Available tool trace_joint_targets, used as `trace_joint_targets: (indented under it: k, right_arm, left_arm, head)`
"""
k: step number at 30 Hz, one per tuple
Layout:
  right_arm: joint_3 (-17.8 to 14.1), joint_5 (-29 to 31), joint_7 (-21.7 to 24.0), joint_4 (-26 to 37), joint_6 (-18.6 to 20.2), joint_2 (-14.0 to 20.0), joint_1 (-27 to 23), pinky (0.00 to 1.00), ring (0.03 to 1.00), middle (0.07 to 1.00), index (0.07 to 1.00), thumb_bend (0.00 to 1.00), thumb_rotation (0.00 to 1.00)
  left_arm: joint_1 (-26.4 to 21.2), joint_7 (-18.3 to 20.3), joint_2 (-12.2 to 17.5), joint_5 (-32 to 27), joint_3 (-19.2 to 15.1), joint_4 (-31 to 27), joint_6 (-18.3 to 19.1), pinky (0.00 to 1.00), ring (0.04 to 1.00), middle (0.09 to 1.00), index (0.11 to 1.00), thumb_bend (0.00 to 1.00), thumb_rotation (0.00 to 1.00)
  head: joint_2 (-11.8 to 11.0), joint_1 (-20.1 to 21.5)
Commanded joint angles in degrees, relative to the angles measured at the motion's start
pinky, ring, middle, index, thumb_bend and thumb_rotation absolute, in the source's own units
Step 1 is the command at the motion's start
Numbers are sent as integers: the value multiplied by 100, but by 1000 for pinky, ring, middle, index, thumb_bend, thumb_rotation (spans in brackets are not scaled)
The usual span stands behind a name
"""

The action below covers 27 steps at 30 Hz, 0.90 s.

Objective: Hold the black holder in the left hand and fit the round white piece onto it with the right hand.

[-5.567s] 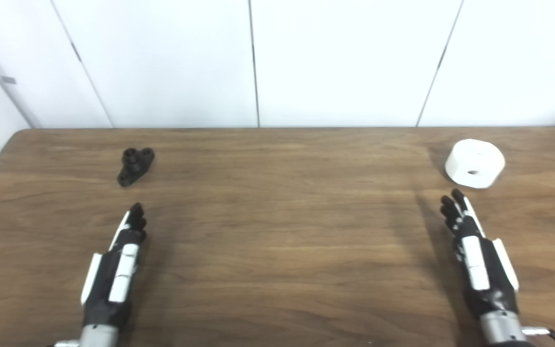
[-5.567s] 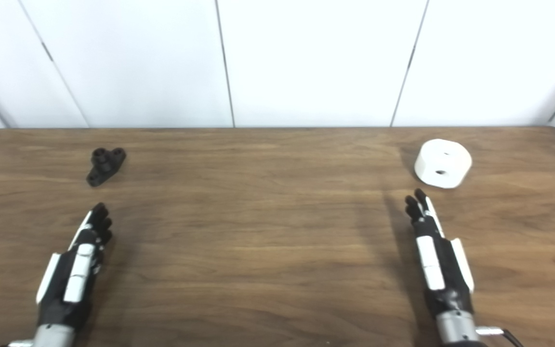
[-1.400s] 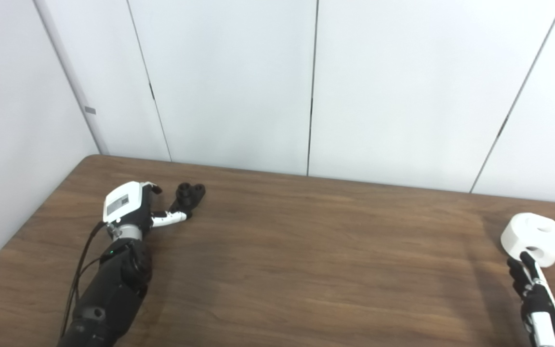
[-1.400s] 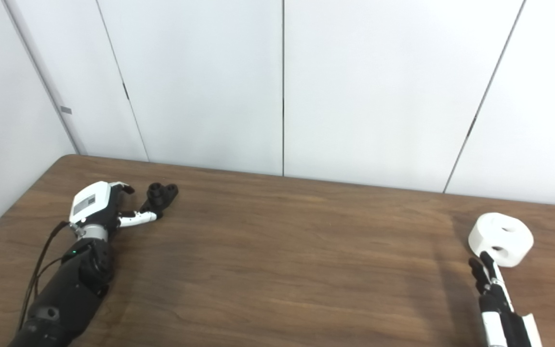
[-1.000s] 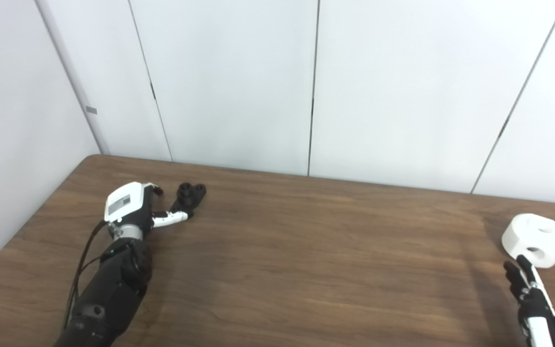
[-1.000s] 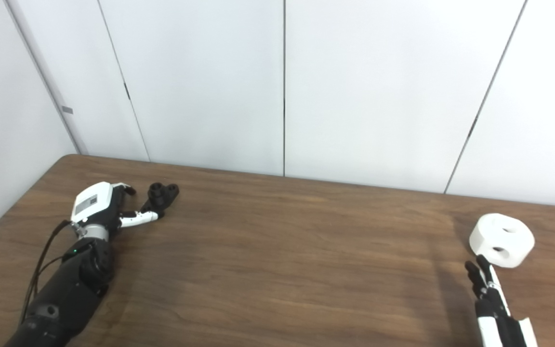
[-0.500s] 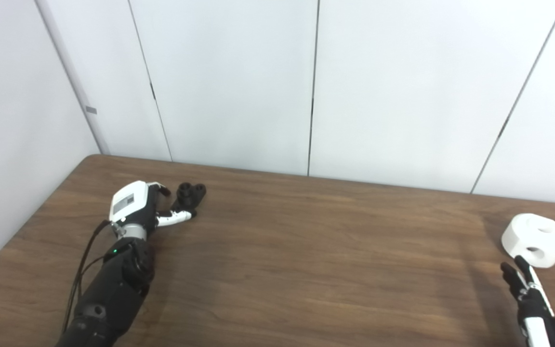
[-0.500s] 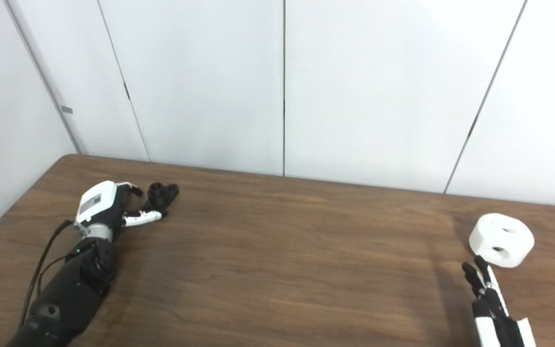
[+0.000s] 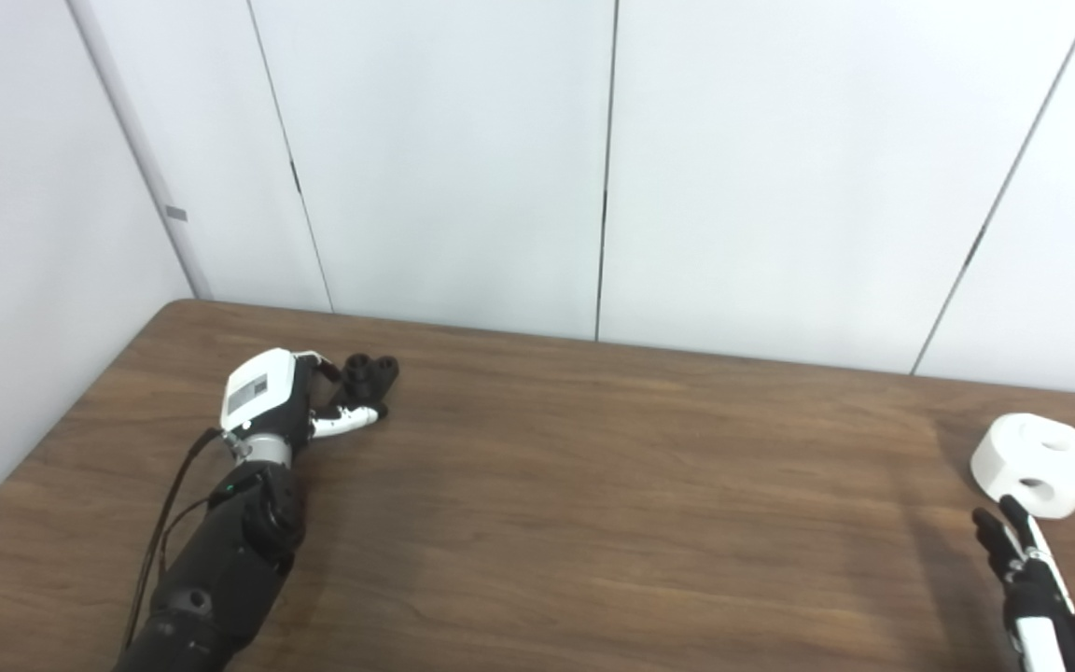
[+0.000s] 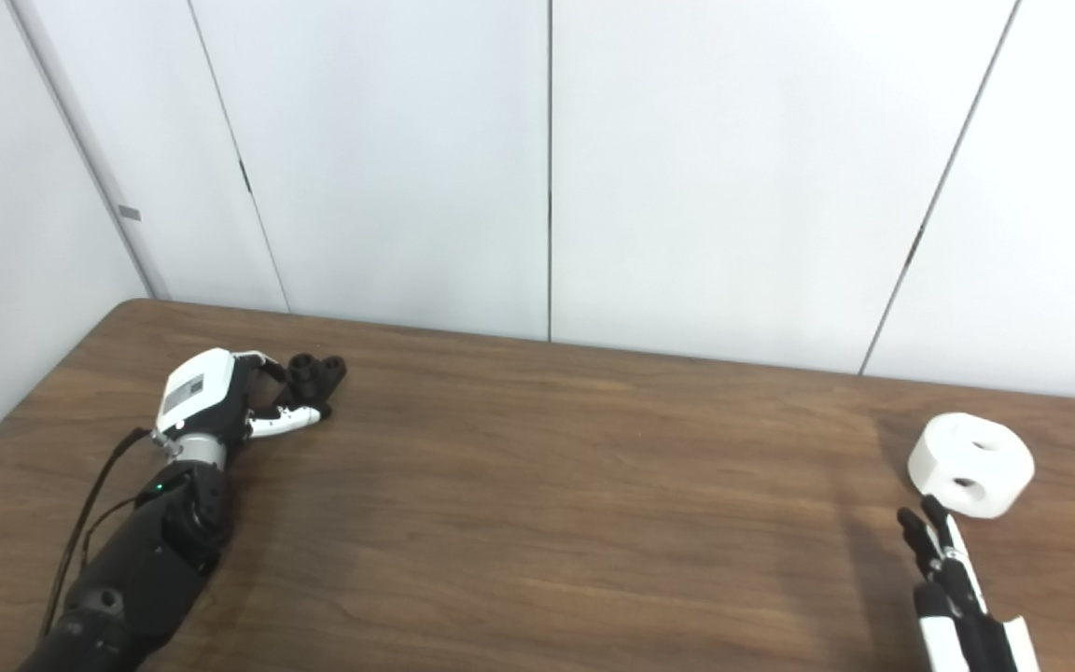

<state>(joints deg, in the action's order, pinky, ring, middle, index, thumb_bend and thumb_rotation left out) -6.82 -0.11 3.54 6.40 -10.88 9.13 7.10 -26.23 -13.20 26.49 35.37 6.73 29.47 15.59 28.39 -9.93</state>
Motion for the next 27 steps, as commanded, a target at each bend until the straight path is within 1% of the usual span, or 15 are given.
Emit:
trace_joint_targets:
  k: [1,6,13,17,21,23,25,26,27]
  right_arm:
    - [90,65,-59,-195,39,-202,303,1000,959,937,969,585,974]
    - [83,110,-32,-223,-32,-187,308,1000,956,936,971,576,976]
    - [91,67,-43,-146,7,-184,339,1000,968,939,975,576,988]
    - [87,120,-32,-147,20,-193,333,1000,965,939,976,575,980]
    - [87,212,7,-174,-46,-189,321,1000,966,942,979,556,984]
    - [90,257,12,-158,-40,-200,315,1000,962,944,983,544,980]
    - [98,255,6,-126,0,-204,320,1000,960,945,985,543,978]
    - [102,271,11,-112,18,-205,320,1000,959,945,985,543,980]
    - [104,284,16,-103,28,-205,319,1000,961,947,986,541,977]
  left_arm:
    - [-276,40,42,-67,5,33,-43,982,921,851,661,857,366]
    - [-276,-1,40,-138,17,96,-92,966,911,841,639,862,355]
    - [-273,-1,51,-28,87,72,85,963,910,834,617,858,344]
    - [-255,13,45,-70,113,72,82,970,911,842,617,862,333]
    - [-252,-17,53,-24,156,116,109,952,908,836,603,857,278]
    - [-270,-59,54,-8,167,186,135,934,895,819,575,853,199]
    - [-284,-98,45,-34,155,244,144,927,889,810,556,855,155]
    - [-298,-107,37,-62,136,284,150,933,889,807,523,694,111]
    - [-309,-110,32,-83,124,313,155,936,886,801,505,611,86]
  head:
    - [5,-3]
    - [36,-35]
    - [60,2]
    - [55,30]
    - [56,19]
    - [51,32]
    - [51,32]
    - [51,32]
    - [51,32]
